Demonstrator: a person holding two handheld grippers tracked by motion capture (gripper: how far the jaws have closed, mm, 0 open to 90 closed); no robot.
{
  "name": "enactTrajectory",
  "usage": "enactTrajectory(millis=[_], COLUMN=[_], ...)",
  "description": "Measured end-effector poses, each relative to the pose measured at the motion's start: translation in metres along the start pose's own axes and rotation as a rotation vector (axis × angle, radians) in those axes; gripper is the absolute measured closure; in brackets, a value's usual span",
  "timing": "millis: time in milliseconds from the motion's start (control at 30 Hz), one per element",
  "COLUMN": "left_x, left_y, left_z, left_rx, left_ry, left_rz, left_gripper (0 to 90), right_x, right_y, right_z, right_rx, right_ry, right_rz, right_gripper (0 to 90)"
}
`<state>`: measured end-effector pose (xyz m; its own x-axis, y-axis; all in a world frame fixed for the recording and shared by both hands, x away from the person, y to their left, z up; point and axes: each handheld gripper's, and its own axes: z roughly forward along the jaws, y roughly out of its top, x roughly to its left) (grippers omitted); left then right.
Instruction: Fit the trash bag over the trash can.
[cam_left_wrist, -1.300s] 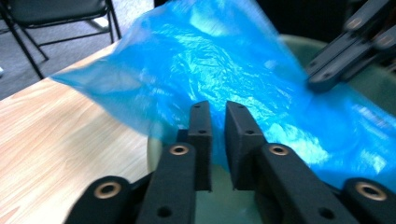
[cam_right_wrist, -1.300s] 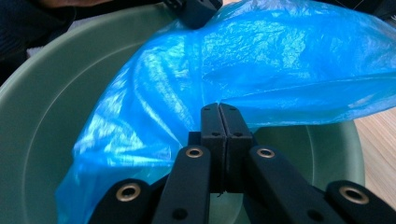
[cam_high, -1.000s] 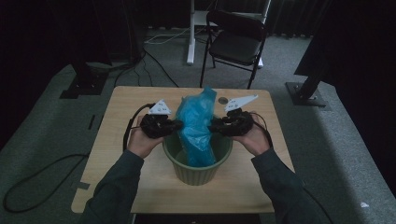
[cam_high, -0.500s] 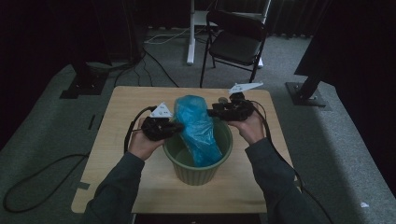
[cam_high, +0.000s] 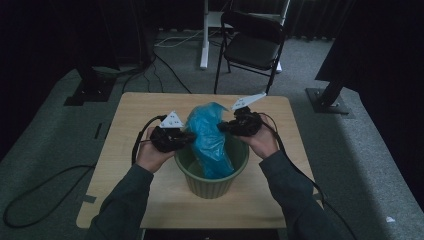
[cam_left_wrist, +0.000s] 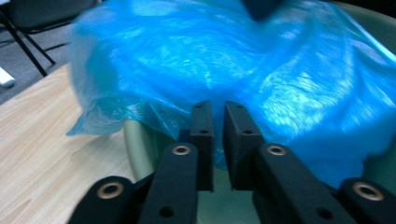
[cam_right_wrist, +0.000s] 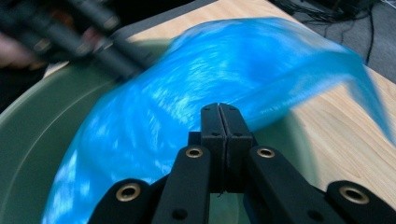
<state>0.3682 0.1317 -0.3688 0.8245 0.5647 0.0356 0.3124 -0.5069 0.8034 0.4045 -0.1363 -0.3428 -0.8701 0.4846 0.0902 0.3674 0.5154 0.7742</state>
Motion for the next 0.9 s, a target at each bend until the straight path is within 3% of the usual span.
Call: enactTrajectory(millis=[100, 400, 633, 700, 833, 900], left_x=[0.002, 0.011, 0.017, 0.019, 0.022, 0.021], left_y=[0.000, 0.011, 0.034, 0.040, 0.044, 0.044], left_z=[-0.003, -0.011, -0.002, 0.003, 0.013, 0.017], left_rx=[-0.010, -0.064, -0.079, -0.061, -0.051, -0.035], left_ry=[0.014, 0.032, 0.020, 0.030, 0.030, 0.035], left_rz=[-0.012, -0.047, -0.069, -0.081, -0.098, -0.098], left_gripper=[76.1, 64.6, 52.1, 49.6, 49.7, 54.5], right_x=[0.006, 0.012, 0.024, 0.026, 0.031, 0.032], right_y=[-0.006, -0.025, -0.026, -0.025, -0.024, -0.024], right_z=[-0.003, -0.006, -0.003, -0.002, -0.002, -0.002], right_rx=[0.011, 0.039, 0.046, 0.043, 0.037, 0.038], right_ry=[0.007, 0.018, 0.034, 0.038, 0.051, 0.053], right_rz=[-0.033, -0.059, -0.102, -0.116, -0.138, -0.147], right_gripper=[89.6, 89.7, 89.7, 89.7, 89.7, 89.7])
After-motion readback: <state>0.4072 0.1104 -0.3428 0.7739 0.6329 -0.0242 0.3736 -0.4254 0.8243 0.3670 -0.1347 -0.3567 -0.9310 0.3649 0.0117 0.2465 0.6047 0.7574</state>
